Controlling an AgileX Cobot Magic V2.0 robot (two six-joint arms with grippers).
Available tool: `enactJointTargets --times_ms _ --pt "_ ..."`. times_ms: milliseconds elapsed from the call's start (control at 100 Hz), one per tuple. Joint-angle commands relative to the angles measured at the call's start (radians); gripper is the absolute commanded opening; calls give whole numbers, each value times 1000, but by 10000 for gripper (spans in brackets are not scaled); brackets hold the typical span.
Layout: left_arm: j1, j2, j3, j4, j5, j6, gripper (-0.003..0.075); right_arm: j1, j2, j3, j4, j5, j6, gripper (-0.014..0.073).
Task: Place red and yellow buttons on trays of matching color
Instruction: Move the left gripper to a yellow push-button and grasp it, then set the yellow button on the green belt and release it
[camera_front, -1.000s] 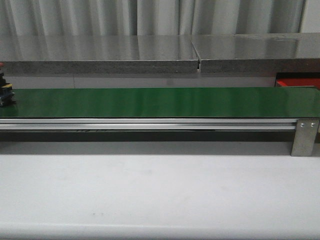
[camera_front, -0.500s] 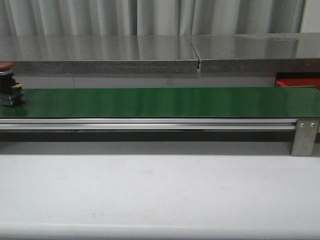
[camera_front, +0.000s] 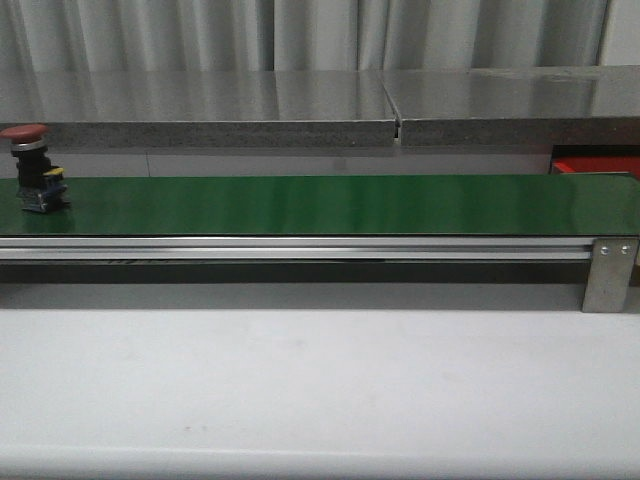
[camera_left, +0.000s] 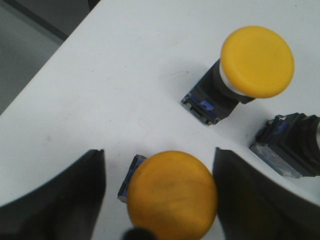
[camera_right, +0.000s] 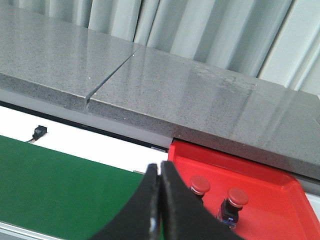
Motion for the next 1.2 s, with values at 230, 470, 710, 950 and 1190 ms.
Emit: enactJointTargets --times_ms 230,470,710,950,1190 --pt "5 -91 -36 -39 -14 -3 7 0 -2 -27 17 -12 -11 -68" --pt "5 -229 -36 -64 40 -3 -20 0 -2 -27 17 -12 -11 -68" --pt "-21 -377 -34 -126 159 -5 -20 0 -2 -27 17 -12 -11 -68" --pt "-81 -490 55 -126 156 -2 -20 0 -2 -27 17 -12 -11 -68" --pt "-160 -500 150 -124 112 6 -20 0 -2 -27 17 -12 -11 -68"
